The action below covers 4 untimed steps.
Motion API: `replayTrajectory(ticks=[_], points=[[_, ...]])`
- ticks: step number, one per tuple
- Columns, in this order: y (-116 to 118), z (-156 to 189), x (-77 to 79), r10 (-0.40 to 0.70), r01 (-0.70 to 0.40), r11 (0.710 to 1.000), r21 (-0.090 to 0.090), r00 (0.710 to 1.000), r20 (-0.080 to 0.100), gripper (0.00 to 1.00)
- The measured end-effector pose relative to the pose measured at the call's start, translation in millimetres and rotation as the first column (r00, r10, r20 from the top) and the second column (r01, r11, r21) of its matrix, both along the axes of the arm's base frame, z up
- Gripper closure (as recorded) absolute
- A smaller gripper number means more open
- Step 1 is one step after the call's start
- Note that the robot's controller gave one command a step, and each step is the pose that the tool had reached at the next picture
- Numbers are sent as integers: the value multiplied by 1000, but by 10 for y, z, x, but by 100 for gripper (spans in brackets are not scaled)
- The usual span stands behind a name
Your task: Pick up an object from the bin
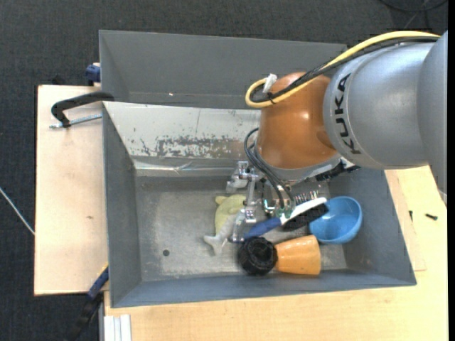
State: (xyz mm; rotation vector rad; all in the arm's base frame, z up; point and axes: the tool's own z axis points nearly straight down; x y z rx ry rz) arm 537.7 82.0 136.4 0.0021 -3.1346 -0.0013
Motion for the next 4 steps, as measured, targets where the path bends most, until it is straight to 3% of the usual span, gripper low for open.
replayTrajectory(ticks=[1, 2, 3, 4], points=[[471, -90, 484, 349, -349, 937, 1, 937, 14, 0], [-277, -647, -91, 358, -359, 934, 0, 933, 16, 0], [-245, -619, -64, 363, -363, 932, -1, 932, 21, 100], [-192, 681, -118, 371, -371, 929, -3, 929, 19, 100]])
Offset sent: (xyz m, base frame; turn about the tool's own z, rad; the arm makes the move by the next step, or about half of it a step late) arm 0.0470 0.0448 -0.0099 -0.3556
